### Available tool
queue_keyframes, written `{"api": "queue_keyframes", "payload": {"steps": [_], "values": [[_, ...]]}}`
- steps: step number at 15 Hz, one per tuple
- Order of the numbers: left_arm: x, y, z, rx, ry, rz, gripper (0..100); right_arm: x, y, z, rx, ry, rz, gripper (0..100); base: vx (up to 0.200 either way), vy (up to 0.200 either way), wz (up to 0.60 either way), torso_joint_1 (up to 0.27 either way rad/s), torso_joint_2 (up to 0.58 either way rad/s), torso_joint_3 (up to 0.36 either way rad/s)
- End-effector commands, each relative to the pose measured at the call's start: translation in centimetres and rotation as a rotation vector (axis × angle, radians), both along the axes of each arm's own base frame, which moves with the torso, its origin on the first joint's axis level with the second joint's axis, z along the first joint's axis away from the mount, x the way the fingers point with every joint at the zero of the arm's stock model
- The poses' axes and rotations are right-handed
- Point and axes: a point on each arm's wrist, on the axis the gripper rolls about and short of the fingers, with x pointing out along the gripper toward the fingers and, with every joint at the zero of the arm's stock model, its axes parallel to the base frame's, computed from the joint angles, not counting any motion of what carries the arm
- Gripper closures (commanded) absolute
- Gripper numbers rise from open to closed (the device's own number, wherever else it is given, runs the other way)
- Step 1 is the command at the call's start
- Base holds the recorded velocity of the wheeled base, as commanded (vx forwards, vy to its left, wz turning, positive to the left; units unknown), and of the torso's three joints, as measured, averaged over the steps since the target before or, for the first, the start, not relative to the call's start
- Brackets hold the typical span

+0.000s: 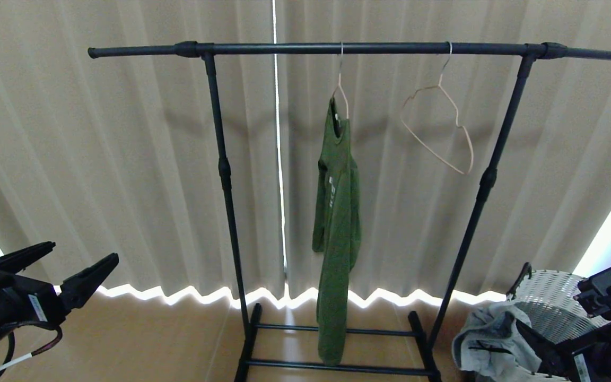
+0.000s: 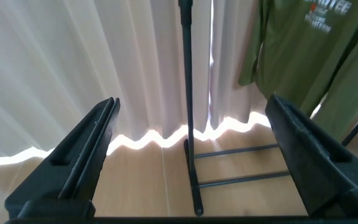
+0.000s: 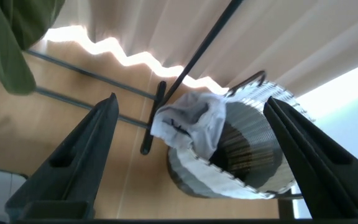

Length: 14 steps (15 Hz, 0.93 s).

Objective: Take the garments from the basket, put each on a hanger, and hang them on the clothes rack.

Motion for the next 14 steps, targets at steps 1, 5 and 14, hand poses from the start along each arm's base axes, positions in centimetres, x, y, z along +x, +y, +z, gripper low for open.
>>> {"api": "queue_keyframes", "payload": {"steps": [1, 5, 14], "values": [[0.0, 0.0, 0.01, 0.0, -0.001, 0.0, 0, 0.01, 0.0, -0.05, -0.001, 0.002, 0.0, 0, 0.0, 0.0, 0.0, -0.207, 0.47, 0.261], [-0.06, -0.01, -0.11, -0.001, 0.004, -0.002, 0, -0.3, 0.18, -0.43, -0.028, 0.019, 0.033, 0, 0.0, 0.0, 0.0, -0.193, 0.46, 0.261], [0.02, 0.02, -0.08, 0.015, 0.002, -0.001, 0, -0.32, 0.17, -0.49, -0.026, 0.015, 0.035, 0, 0.0, 0.0, 0.0, -0.054, 0.14, 0.071]]}}
